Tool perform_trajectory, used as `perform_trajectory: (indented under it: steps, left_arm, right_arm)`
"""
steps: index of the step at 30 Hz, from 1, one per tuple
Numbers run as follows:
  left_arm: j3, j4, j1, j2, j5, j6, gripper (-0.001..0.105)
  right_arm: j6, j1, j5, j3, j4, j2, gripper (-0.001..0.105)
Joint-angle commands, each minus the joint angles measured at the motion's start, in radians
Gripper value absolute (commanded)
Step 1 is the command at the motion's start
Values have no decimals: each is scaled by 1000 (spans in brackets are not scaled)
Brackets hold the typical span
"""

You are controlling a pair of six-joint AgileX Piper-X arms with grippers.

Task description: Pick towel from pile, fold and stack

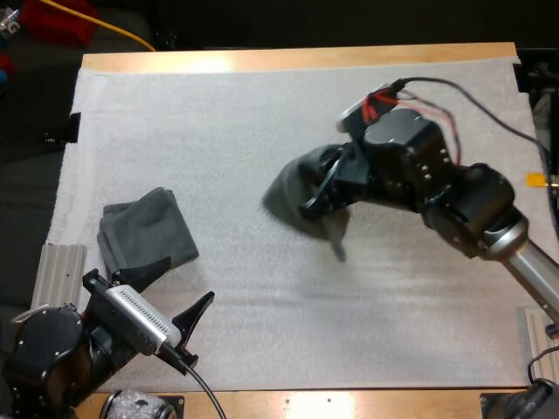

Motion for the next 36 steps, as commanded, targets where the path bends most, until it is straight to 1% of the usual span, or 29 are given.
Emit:
perform_trajectory:
  steps: [1, 6, 9, 11, 14, 20, 22, 26, 29, 32, 36]
  left_arm:
    - [-9, -3, -4, 3, 4, 2, 65]
    - [-9, -3, -4, 3, 4, 2, 65]
    - [-9, -3, -4, 3, 4, 2, 65]
    - [-9, -3, -4, 3, 4, 2, 65]
    - [-9, -3, -4, 3, 4, 2, 65]
    - [-9, -3, -4, 3, 4, 2, 65]
    - [-9, -3, -4, 3, 4, 2, 65]
    - [-9, -3, -4, 3, 4, 2, 65]
    - [-9, -3, -4, 3, 4, 2, 65]
    - [-9, -3, -4, 3, 4, 2, 65]
    - [-9, -3, -4, 3, 4, 2, 65]
  right_arm:
    - [17, 48, -2, -12, -25, 10, 2]
    - [30, 142, -4, -12, -72, 20, 2]
    - [19, 148, 24, -12, -54, 32, 2]
    - [7, 145, 62, -12, -36, 44, 2]
    - [-33, 126, 80, 4, -19, 65, 2]
    - [-39, 50, 103, 67, -3, 111, 2]
    - [-47, -31, 157, 124, 5, 117, 2]
    - [-47, -99, 190, 164, 11, 117, 2]
    - [-47, -152, 243, 196, 11, 117, 4]
    - [-47, -202, 267, 211, 35, 117, 14]
    - [-47, -265, 267, 211, 83, 117, 42]
